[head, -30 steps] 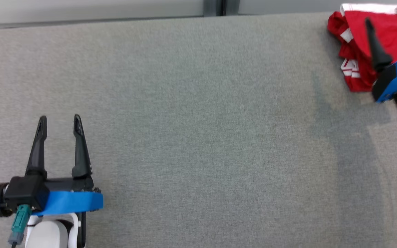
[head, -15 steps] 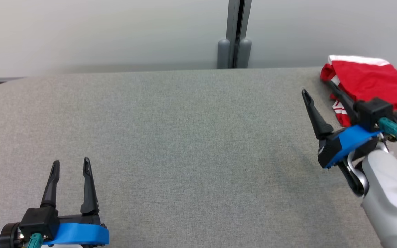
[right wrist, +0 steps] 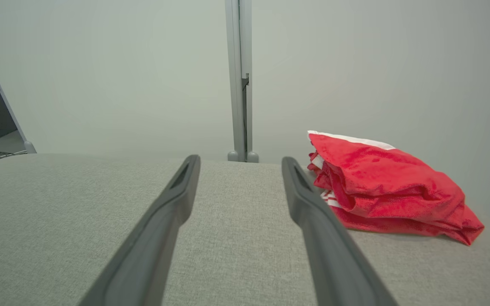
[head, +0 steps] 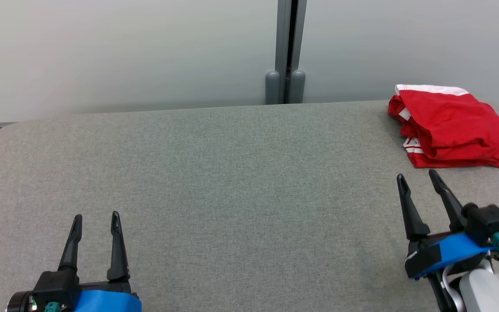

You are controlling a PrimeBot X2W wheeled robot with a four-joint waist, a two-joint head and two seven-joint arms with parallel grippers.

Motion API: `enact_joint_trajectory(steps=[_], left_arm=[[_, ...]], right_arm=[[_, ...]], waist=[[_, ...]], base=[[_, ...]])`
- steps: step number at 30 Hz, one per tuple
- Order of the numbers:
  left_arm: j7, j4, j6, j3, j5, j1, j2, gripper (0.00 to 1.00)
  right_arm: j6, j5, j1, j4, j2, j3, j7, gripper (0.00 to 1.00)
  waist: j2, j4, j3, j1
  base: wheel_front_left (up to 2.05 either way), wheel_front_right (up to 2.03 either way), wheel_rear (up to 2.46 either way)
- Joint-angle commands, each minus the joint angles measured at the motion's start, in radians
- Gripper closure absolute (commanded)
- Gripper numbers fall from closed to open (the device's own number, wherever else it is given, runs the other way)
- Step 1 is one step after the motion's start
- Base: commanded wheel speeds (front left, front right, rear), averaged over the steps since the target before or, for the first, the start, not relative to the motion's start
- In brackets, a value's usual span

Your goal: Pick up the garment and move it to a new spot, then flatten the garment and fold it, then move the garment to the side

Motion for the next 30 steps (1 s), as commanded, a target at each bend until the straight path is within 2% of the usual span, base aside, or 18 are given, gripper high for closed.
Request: enact_joint_trajectory(steps=[1, 5, 12, 19, 30], left_arm=[[-0.004, 0.000, 0.000, -0.001, -0.006, 0.002, 0.001, 0.00], [-0.004, 0.004, 0.000, 0.000, -0.006, 0.002, 0.006, 0.00], [-0.004, 0.009, 0.005, -0.004, -0.006, -0.007, 0.015, 0.00], [0.001, 0.002, 0.012, -0.009, -0.006, -0.013, 0.021, 0.00], [0.001, -0.009, 0.018, -0.009, -0.027, -0.008, 0.023, 0.00]], right_arm=[[0.000, -0.014, 0.024, -0.020, 0.011, -0.010, -0.003, 0.00], [0.000, -0.061, 0.091, -0.093, 0.068, -0.042, 0.018, 0.00], [0.000, -0.100, 0.148, -0.180, 0.125, -0.073, 0.053, 0.00], [0.000, -0.121, 0.176, -0.233, 0.147, -0.095, 0.083, 0.00], [0.000, -0.119, 0.188, -0.250, 0.151, -0.111, 0.101, 0.00]], waist=[[-0.0001, -0.001, -0.002, 0.0001], [-0.0001, -0.004, -0.005, 0.0001], [-0.0001, 0.002, -0.005, 0.0001], [-0.0001, 0.008, -0.007, 0.0001], [-0.0001, 0.004, -0.010, 0.0001]], base=[[0.00, 0.00, 0.00], [0.00, 0.00, 0.00], [0.00, 0.00, 0.00], [0.00, 0.00, 0.00], [0.00, 0.00, 0.00]])
